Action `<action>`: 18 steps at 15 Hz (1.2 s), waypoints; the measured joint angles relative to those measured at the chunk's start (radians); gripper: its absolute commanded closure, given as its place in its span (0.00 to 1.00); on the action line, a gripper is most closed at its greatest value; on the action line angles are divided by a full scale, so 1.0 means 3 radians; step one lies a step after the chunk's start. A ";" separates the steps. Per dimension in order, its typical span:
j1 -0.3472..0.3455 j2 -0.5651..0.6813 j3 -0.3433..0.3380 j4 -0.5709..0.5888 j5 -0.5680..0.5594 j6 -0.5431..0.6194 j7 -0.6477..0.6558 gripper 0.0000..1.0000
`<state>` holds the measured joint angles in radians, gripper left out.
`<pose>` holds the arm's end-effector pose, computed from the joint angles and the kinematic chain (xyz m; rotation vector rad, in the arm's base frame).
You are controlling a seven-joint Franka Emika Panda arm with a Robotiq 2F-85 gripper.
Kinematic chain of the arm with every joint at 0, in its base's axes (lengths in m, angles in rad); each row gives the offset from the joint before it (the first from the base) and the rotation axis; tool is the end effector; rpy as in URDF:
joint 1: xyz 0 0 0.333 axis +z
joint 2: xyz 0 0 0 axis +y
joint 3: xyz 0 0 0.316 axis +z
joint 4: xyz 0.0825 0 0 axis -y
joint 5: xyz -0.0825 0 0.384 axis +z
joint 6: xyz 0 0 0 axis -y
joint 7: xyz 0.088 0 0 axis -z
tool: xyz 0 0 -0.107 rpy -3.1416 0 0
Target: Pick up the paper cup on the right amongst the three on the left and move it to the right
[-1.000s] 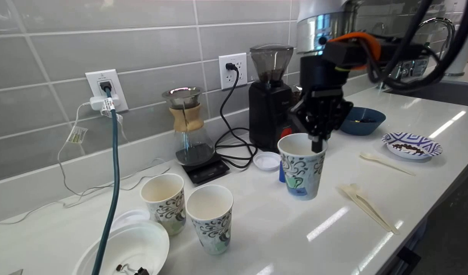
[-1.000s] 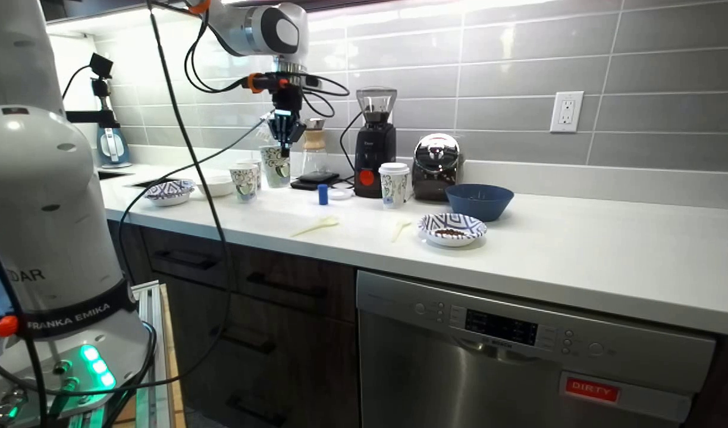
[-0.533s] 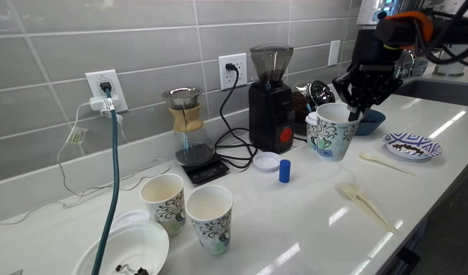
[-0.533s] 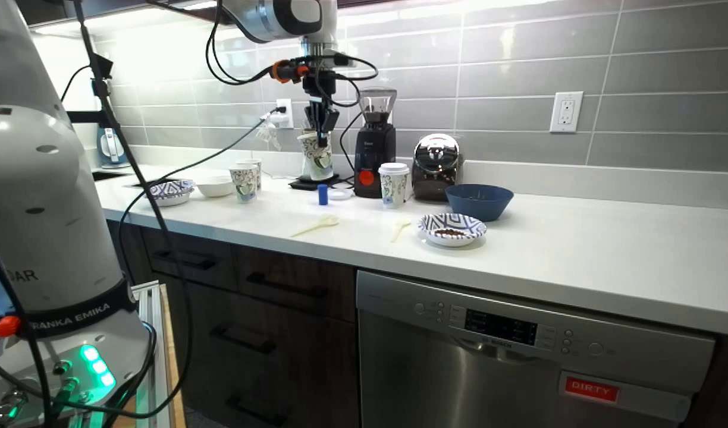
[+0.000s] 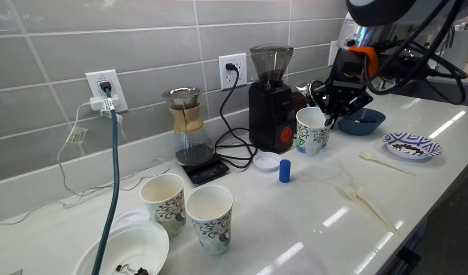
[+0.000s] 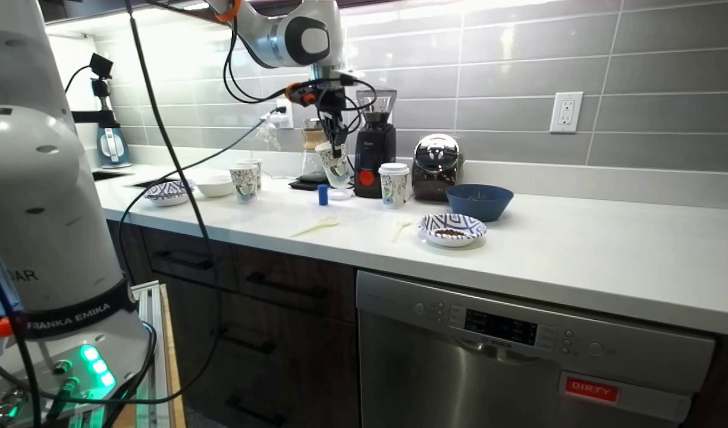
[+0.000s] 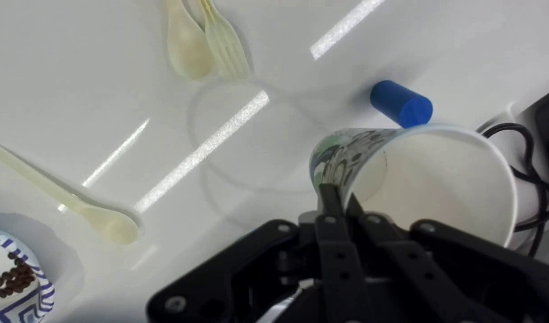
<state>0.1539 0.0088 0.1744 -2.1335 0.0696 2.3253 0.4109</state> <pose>0.5287 0.1812 0.4209 -3.0085 0.1894 -0.2272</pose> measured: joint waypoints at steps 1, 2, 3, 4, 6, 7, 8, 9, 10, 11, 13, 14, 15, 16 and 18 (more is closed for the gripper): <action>-0.0002 0.0061 -0.0008 0.0018 0.0000 0.0010 0.0068 0.99; -0.0004 0.0118 -0.0020 0.0037 0.0000 0.0022 0.0128 0.99; -0.0007 0.0170 -0.0036 0.0056 0.0000 0.0040 0.0177 0.99; -0.0009 0.0215 -0.0058 0.0068 0.0000 0.0071 0.0224 0.99; -0.0014 0.0287 -0.0107 0.0092 0.0000 0.0114 0.0283 0.99; -0.0017 0.0316 -0.0133 0.0107 0.0000 0.0119 0.0308 0.99; -0.0019 0.0343 -0.0158 0.0125 0.0000 0.0119 0.0327 0.99; -0.0020 0.0370 -0.0181 0.0146 0.0000 0.0119 0.0342 0.99; -0.0021 0.0394 -0.0204 0.0159 0.0000 0.0119 0.0355 0.99; -0.0021 0.0416 -0.0224 0.0172 0.0001 0.0119 0.0362 0.99; -0.0022 0.0460 -0.0256 0.0195 0.0004 0.0119 0.0366 0.99; -0.0022 0.0480 -0.0267 0.0204 0.0004 0.0119 0.0367 0.99; -0.0022 0.0501 -0.0276 0.0216 0.0004 0.0119 0.0369 0.99; -0.0022 0.0521 -0.0283 0.0231 0.0004 0.0119 0.0374 0.99; -0.0022 0.0559 -0.0291 0.0252 0.0004 0.0119 0.0382 0.72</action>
<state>0.1474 0.1764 0.0870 -2.0579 0.0708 2.3611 0.5255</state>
